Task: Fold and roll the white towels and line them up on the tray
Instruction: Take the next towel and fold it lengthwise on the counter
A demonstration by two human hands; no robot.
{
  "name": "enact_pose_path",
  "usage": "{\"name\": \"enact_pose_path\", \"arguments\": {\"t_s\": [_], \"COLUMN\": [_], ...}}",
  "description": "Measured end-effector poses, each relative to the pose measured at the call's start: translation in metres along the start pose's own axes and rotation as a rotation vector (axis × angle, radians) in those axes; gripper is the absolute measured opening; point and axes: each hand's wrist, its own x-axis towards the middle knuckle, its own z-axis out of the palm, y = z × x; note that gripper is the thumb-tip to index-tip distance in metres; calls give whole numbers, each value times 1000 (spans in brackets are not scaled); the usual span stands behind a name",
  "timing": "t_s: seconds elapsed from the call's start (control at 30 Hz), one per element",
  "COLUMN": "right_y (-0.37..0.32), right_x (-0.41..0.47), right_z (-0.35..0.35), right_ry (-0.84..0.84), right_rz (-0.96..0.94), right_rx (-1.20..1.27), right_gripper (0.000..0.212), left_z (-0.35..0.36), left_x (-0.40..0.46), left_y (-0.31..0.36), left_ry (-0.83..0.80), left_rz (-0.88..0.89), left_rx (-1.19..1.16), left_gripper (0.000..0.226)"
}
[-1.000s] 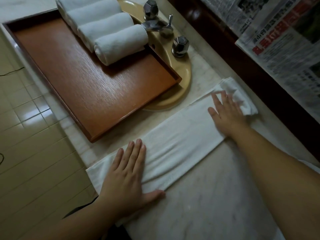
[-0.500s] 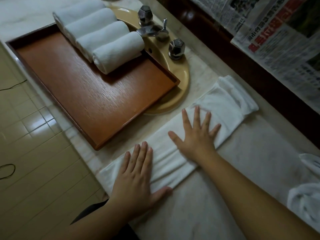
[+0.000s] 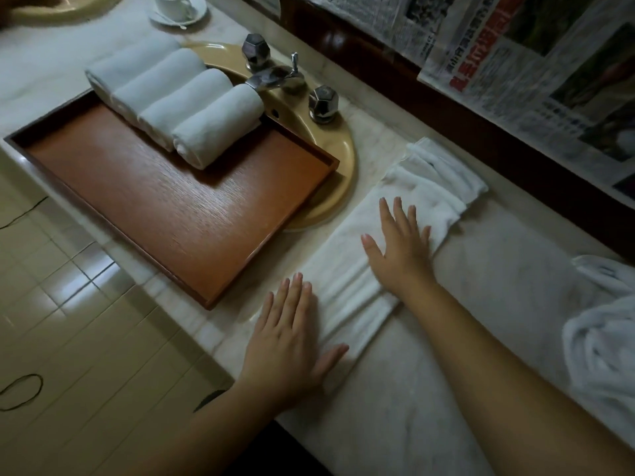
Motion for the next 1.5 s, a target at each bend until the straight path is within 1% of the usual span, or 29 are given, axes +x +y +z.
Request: {"name": "enact_pose_path", "arguments": {"t_s": [0.07, 0.1, 0.17, 0.2, 0.27, 0.37, 0.43, 0.5, 0.6, 0.73, 0.8, 0.87, 0.93, 1.03, 1.1, 1.17, 1.27, 1.33, 1.4, 1.5], "right_y": [-16, -25, -41, -48, -56, -53, -43, -27, 0, 26, 30, 21, 4, -30, -51, -67, -77, -82, -88, -92], "right_x": [-41, -63, -96, -107, -117, -107, -85, -52, 1, 58, 74, 75, 55, -13, -73, -132, -202, -234, -256, -277], "right_z": [15, 25, 47, 57, 70, 75, 71, 58, 33, 9, 2, 1, 5, 24, 45, 72, 115, 133, 144, 154], "right_ry": [90, 123, 111, 55, -55, -87, -109, -131, -93, -47, -59, -75, -52, 74, 147, 192, 201, 164, 173, 232], "right_rz": [-75, -136, -290, -356, -388, -306, -217, -85, 97, 226, 264, 299, 312, 245, 209, 149, -2, -19, -16, -26], "right_rx": [173, 202, 132, 54, -112, -294, -345, -337, -277, -220, -212, -179, -100, 109, 234, 242, 65, -58, -137, -164], "right_gripper": [69, 67, 64, 63, 63, 67, 71, 73, 74, 75, 74, 73, 71, 71, 72, 74, 71, 68, 68, 69], "left_z": [2, 5, 9, 9, 9, 10, 13, 15, 18, 20, 21, 20, 16, 3, -8, -18, -29, -35, -40, -47], "left_x": [-7, -10, -14, -16, -16, -17, -18, -18, -18, -18, -16, -16, -16, -16, -15, -13, -10, -10, -14, -19], "left_y": [-12, -18, -26, -27, -27, -28, -29, -29, -30, -29, -29, -29, -28, -28, -33, -48, -85, -108, -126, -144], "left_ry": [8, 0, -17, -24, -14, 3, 19, 34, 42, 41, 36, 7, -36, -107, -130, -156, -111, -144, -161, -165], "left_rz": [17, 40, 86, 104, 123, 114, 108, 109, 107, 102, 102, 98, 83, 84, 135, 242, 507, 643, 755, 884], "left_rx": [11, 13, 20, 29, 39, 23, 16, 22, 28, 39, 37, 35, 24, -21, -64, -75, -16, 44, 80, 131], "left_gripper": [110, 113, 119, 121, 122, 127, 131, 133, 134, 134, 135, 134, 132, 124, 116, 107, 81, 69, 69, 77]}}
